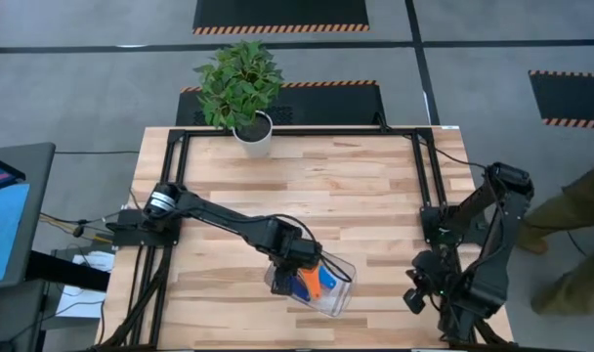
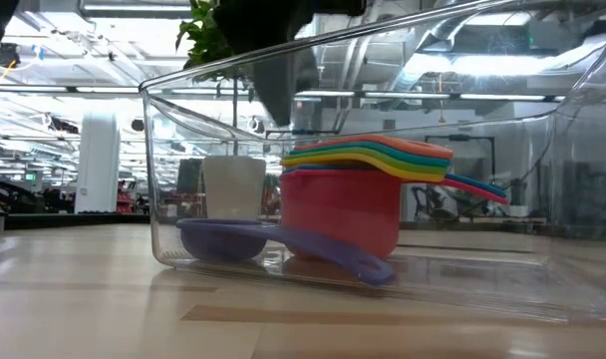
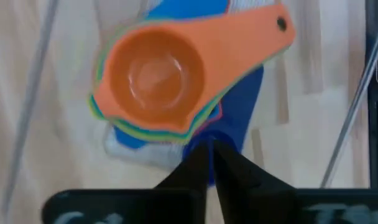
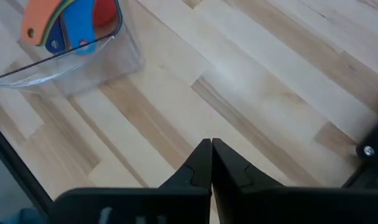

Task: Nest measuring cups in basket
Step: Stack the dark blue measuring cup on top of the orange measuring cup

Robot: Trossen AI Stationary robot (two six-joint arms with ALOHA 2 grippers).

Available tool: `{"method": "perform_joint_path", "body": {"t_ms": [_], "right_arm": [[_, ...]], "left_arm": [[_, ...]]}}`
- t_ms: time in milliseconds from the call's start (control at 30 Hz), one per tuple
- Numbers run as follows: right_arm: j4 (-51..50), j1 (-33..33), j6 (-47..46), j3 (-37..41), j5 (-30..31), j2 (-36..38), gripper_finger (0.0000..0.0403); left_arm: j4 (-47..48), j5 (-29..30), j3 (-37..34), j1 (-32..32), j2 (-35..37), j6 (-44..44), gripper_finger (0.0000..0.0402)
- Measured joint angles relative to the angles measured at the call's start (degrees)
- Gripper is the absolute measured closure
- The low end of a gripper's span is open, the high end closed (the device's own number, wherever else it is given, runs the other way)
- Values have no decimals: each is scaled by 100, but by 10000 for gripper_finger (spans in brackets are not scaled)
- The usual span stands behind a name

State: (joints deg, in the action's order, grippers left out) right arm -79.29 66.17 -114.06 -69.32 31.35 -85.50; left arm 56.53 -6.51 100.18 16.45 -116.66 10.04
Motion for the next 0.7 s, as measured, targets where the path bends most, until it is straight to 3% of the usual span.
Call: {"method": "perform_joint_path", "body": {"t_ms": [233, 367, 700], "right_arm": [[-69, 410, -490, -2, -2, 1, 387], [-73, 577, -689, -2, -2, 1, 379], [-72, 697, -763, -2, -2, 1, 382]], "left_arm": [[182, -219, -4, 0, -253, 308, 313], [366, 103, -4, 0, -253, 313, 273], [338, 58, -210, -81, -254, 419, 244]]}}
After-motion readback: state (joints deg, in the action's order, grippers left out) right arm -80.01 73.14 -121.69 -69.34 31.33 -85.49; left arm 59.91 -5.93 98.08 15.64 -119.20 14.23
